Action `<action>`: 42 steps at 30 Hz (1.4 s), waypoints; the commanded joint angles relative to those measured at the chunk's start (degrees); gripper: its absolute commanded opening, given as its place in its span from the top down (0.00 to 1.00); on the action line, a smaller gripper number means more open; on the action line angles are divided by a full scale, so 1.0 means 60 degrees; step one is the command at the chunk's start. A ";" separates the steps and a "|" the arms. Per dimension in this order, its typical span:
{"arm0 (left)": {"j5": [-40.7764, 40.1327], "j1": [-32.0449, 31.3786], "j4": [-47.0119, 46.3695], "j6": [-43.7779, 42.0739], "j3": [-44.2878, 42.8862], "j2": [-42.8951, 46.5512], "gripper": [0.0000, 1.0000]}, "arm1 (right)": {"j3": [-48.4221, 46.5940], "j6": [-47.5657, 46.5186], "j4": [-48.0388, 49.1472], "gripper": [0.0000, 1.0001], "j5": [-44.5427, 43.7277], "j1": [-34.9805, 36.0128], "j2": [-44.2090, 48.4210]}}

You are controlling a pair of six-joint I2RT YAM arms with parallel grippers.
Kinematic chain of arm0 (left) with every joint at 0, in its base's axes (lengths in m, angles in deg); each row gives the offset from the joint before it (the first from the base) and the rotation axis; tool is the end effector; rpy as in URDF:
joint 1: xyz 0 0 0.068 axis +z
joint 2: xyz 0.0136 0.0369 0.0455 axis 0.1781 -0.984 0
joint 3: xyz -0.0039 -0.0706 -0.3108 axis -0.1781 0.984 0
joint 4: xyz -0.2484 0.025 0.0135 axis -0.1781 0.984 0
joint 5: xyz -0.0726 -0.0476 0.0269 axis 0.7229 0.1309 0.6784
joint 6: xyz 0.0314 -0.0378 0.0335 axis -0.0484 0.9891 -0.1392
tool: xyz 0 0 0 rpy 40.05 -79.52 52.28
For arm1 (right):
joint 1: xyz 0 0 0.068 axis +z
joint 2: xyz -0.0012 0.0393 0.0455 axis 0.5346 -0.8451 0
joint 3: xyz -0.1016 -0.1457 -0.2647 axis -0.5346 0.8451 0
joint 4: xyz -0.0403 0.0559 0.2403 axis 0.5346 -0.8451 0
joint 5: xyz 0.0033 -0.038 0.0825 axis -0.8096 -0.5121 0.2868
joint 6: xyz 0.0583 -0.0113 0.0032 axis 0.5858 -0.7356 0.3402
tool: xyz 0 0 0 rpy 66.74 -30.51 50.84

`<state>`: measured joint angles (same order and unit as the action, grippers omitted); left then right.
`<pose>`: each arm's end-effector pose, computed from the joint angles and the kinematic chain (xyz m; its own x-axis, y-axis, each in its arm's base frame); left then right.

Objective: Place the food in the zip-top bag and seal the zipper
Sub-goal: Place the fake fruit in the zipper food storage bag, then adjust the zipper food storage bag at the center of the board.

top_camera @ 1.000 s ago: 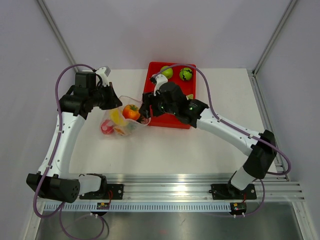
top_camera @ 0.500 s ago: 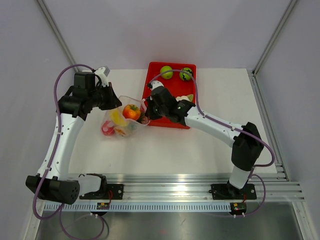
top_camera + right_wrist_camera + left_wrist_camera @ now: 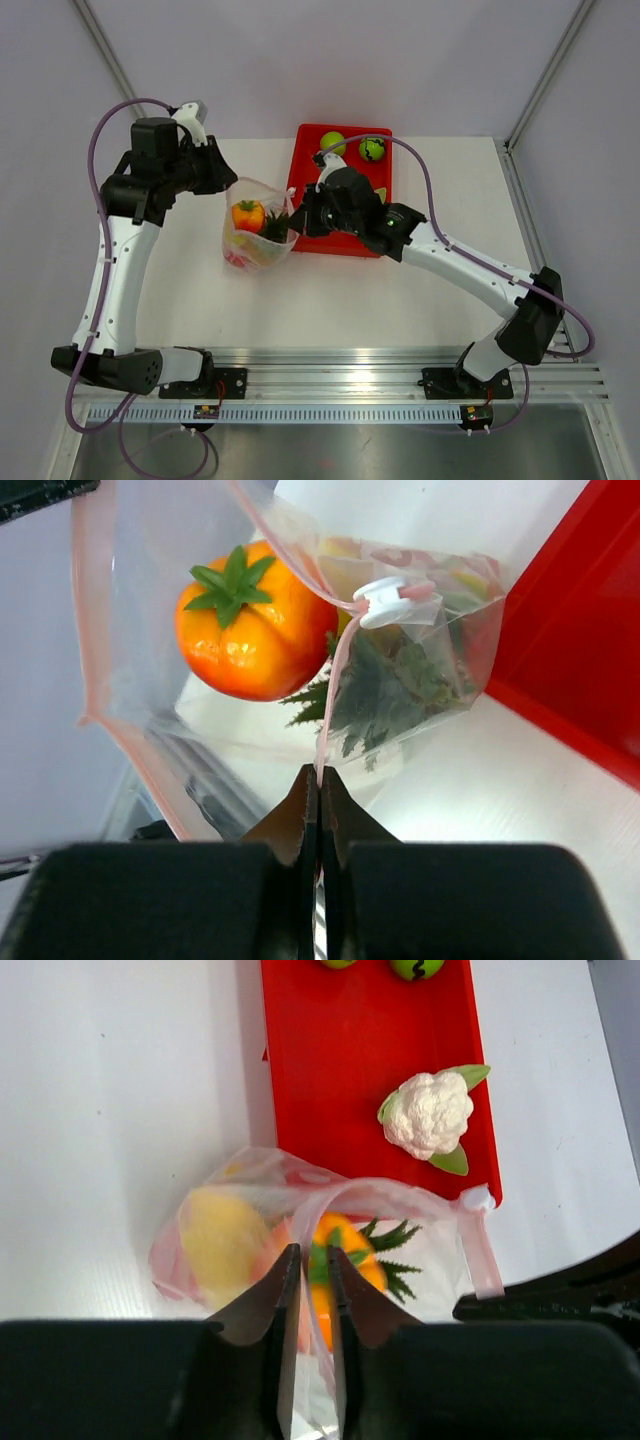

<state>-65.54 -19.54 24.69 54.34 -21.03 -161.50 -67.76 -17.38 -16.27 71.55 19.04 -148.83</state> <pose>0.2241 -0.0470 0.4934 -0.6001 -0.1464 -0.7864 0.2095 0.9201 -0.3311 0.2279 0.2879 0.4183 -0.6513 0.0580 -0.7566 -0.5352 0.6717 0.5122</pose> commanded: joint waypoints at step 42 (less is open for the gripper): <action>-0.0820 -0.2775 0.0149 -0.1428 0.3011 0.2591 0.51 | -0.2813 0.2005 -0.0063 1.00 0.0208 0.0479 -0.1927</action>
<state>-66.08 -35.78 28.97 46.76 -3.50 -146.95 -81.49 -5.60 -17.73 71.75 21.64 -160.35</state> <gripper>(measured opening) 0.499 0.011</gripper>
